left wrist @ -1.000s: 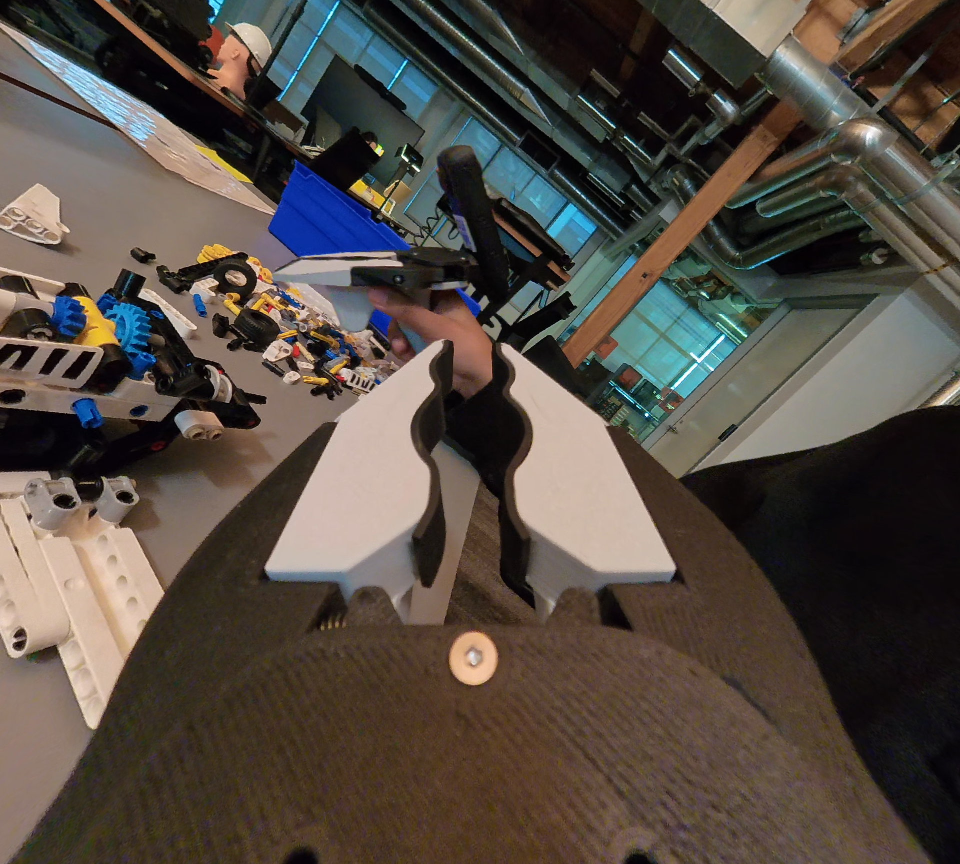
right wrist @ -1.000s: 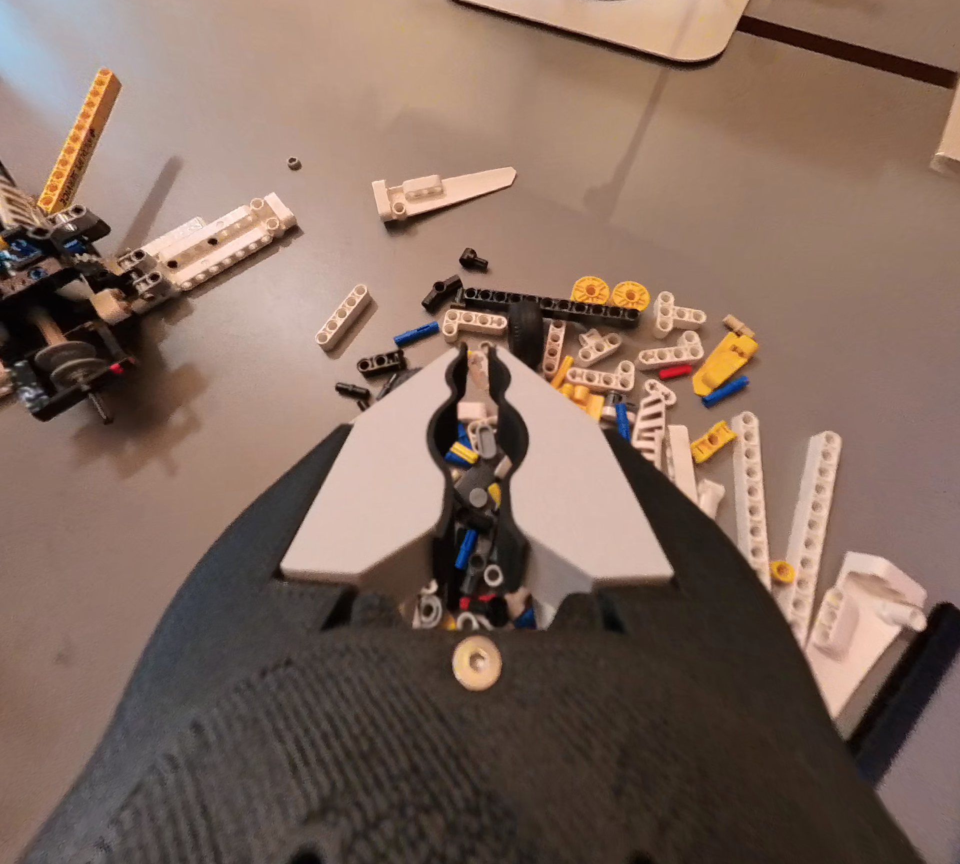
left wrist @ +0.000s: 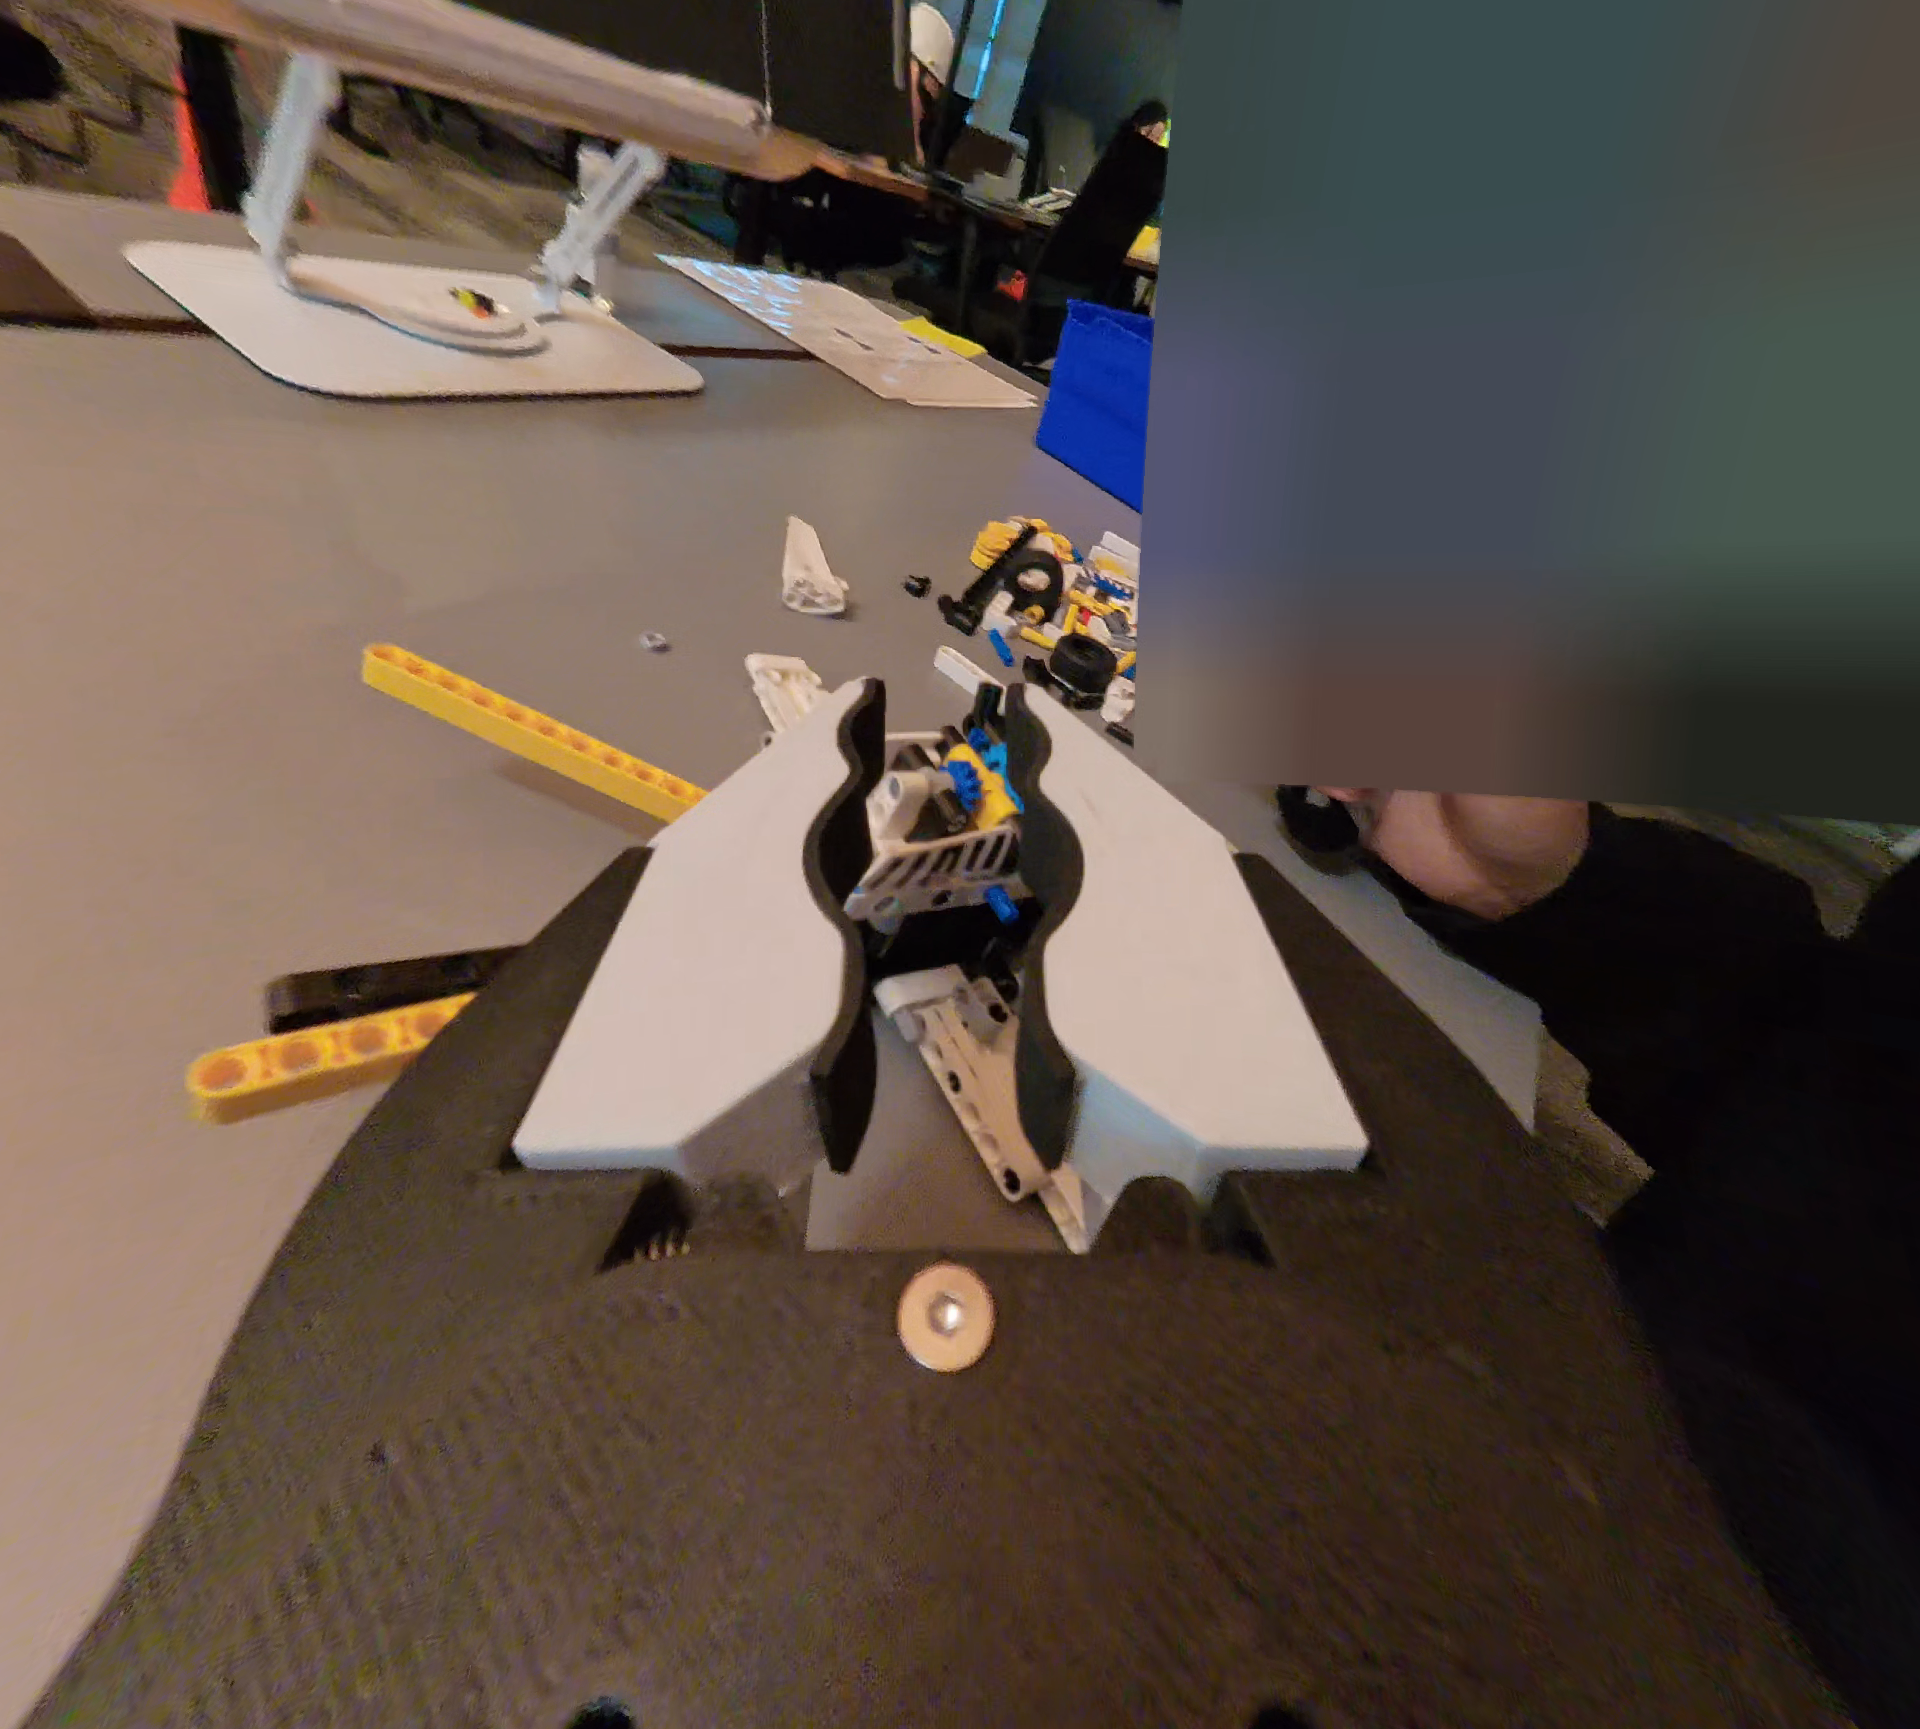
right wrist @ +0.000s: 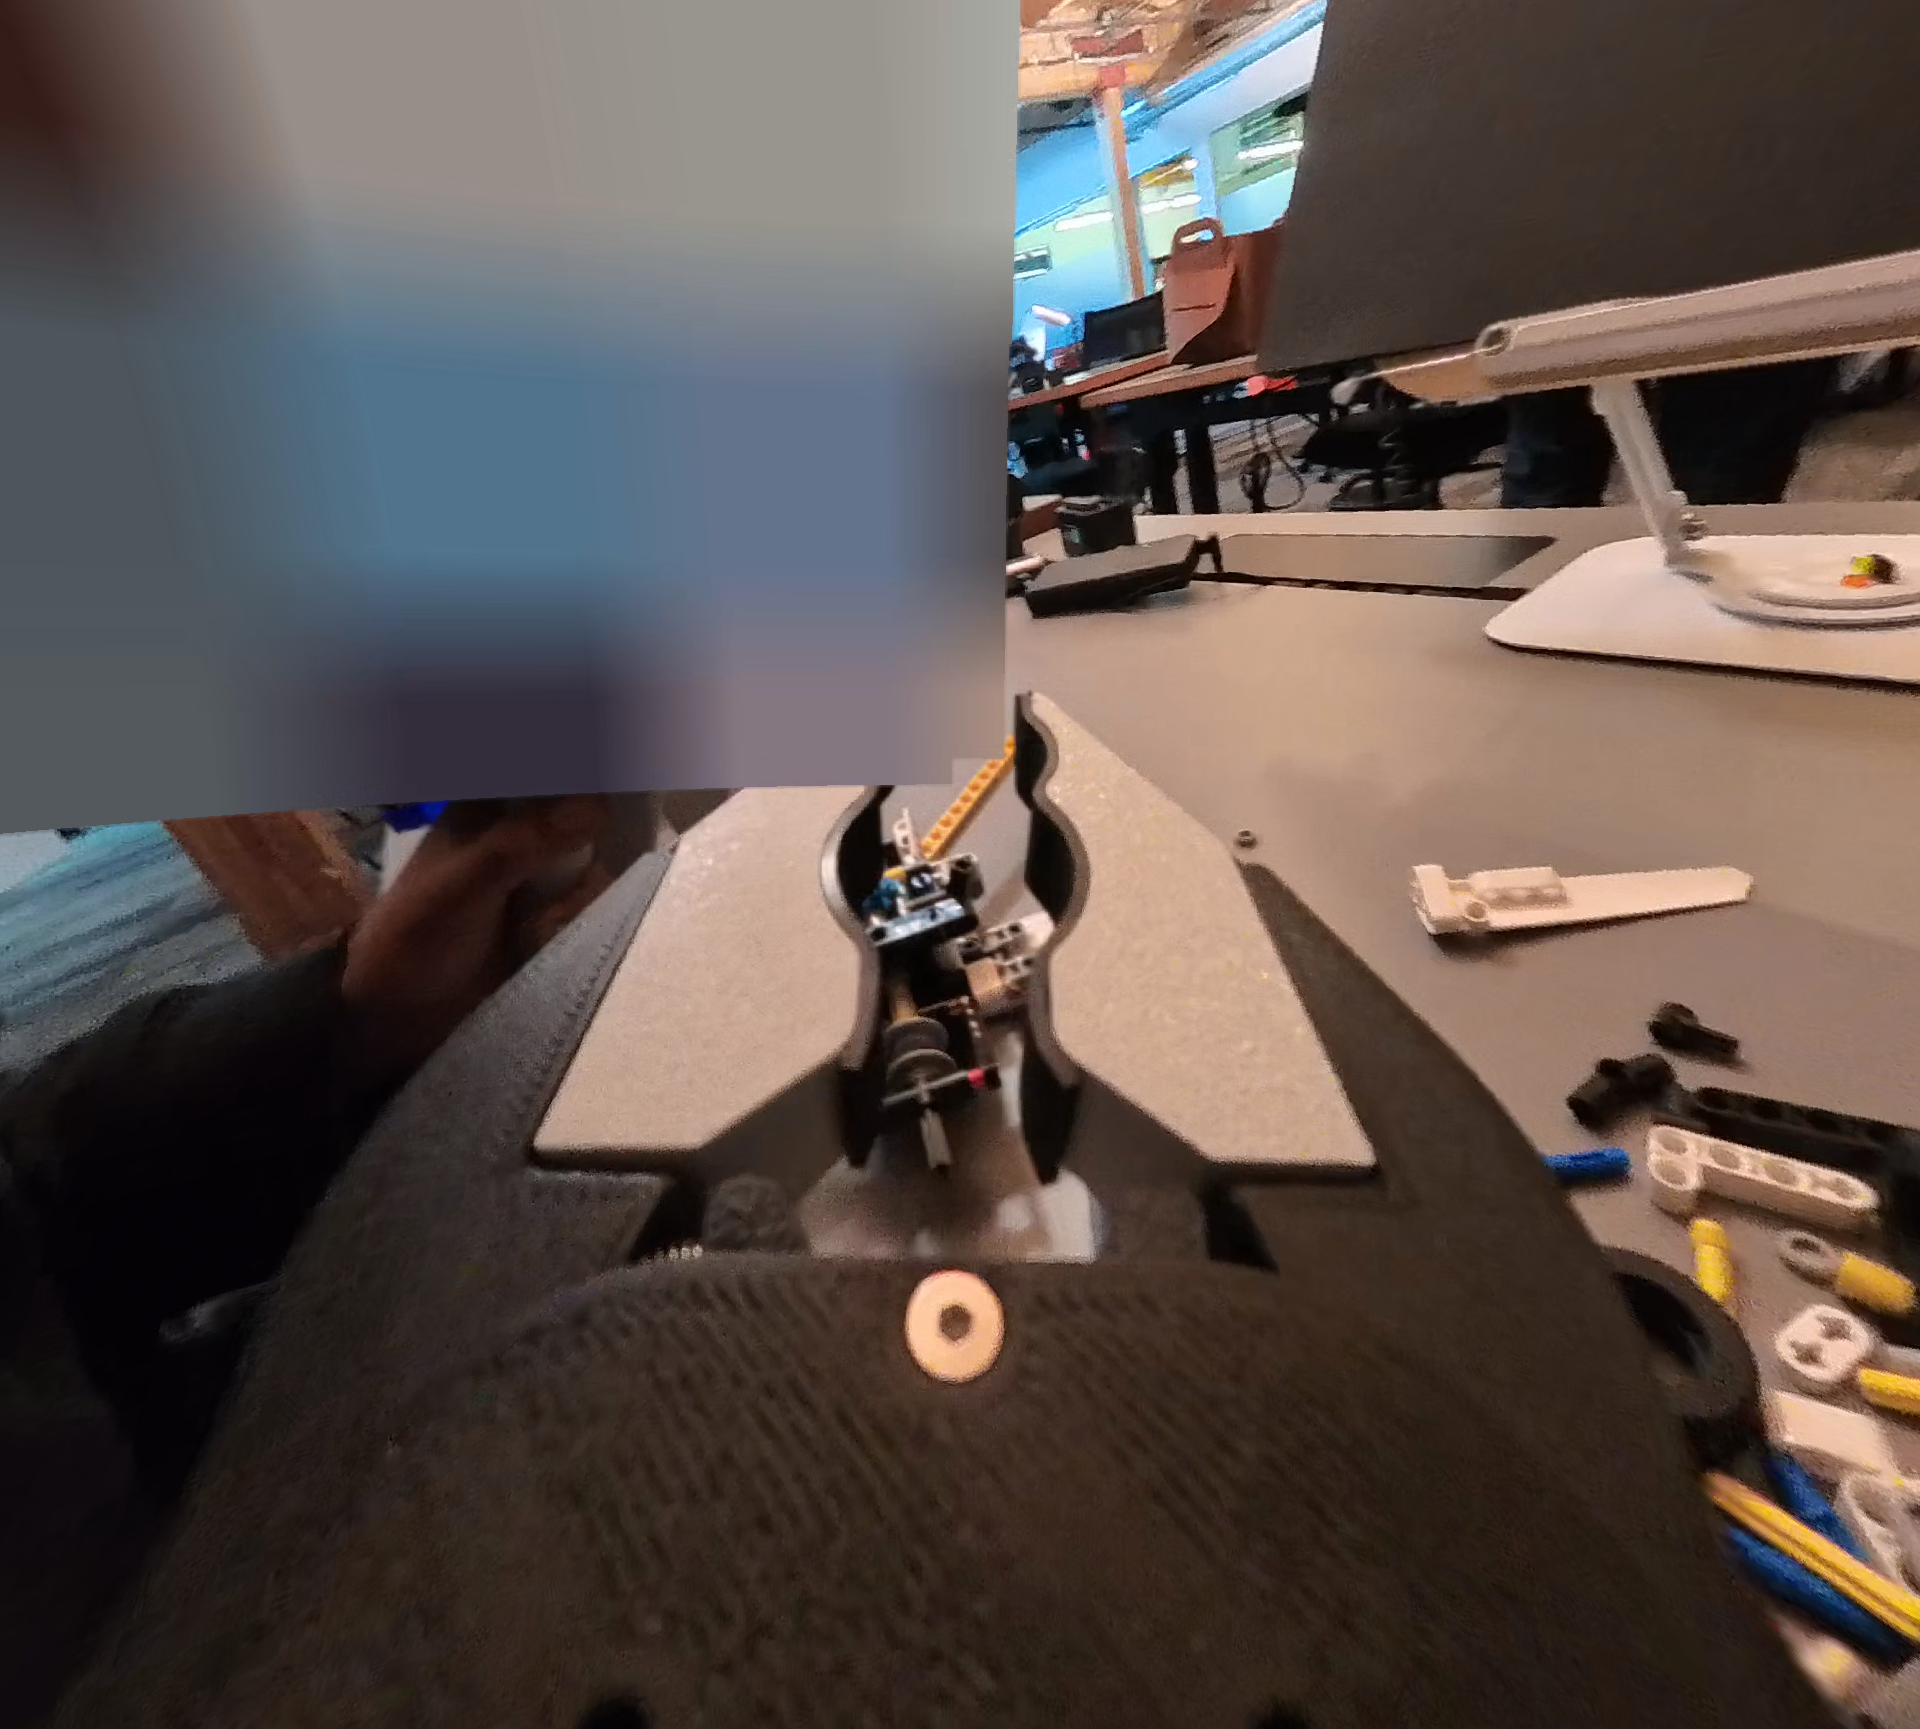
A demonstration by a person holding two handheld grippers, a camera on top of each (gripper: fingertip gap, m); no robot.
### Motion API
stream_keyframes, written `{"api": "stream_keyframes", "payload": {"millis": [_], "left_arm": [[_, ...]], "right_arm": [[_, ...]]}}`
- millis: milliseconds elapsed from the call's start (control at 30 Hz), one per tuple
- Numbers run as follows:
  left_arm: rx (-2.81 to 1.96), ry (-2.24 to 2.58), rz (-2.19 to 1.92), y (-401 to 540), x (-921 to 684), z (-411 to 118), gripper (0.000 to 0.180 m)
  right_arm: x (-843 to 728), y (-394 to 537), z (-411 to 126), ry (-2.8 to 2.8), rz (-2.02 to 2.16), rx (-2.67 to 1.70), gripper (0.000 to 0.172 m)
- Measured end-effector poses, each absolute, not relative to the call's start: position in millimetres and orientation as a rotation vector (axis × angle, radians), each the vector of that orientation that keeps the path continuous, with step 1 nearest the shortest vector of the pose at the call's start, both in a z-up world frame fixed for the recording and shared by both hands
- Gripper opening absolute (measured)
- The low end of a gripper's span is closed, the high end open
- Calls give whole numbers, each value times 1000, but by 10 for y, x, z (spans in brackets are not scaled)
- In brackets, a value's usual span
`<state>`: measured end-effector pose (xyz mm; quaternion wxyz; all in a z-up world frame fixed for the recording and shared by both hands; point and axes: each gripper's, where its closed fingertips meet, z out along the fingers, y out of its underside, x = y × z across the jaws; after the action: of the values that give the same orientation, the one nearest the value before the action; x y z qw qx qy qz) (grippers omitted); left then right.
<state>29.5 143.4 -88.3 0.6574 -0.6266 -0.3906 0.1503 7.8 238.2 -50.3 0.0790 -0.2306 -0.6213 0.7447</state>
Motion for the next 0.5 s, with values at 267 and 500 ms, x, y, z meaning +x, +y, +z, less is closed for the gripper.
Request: {"api": "stream_keyframes", "payload": {"millis": [267,500], "left_arm": [[-1375,-829,390,1420,360,-776,18],[-1327,-815,283,1441,440,-748,18]], "right_arm": [[110,2280,-617,-1940,2086,-623,22],[120,2395,-590,-1878,2060,-622,22]]}}
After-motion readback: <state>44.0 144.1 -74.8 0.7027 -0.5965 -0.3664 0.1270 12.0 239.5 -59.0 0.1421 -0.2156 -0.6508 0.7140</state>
